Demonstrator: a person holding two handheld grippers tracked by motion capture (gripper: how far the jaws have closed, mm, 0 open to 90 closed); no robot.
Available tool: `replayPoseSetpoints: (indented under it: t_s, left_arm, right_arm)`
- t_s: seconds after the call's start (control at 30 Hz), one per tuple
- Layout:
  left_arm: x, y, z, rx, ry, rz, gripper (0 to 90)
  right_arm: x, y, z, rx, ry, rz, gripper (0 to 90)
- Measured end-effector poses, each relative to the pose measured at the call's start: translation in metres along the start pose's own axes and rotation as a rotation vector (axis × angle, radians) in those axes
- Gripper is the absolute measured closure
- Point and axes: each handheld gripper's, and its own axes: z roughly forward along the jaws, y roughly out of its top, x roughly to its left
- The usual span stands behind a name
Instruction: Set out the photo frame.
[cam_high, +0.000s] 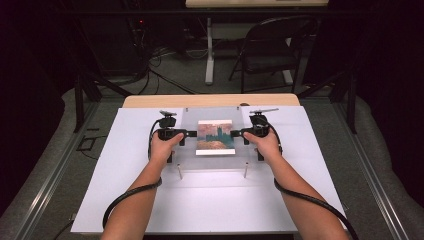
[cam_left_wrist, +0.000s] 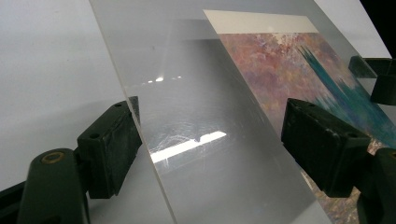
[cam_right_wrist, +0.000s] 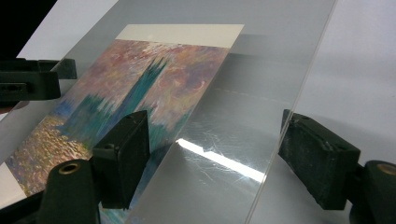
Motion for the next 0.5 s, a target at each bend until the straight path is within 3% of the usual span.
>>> replayPoseSetpoints:
  t_s: [0.5]
  left_arm:
    - [0.0031, 0.0002, -0.0030, 0.009, -0.016, -0.014, 24.6]
  right_arm:
    - [0.0002, 0.0003, 0.0001, 0.011, 0.007, 0.005, 24.2]
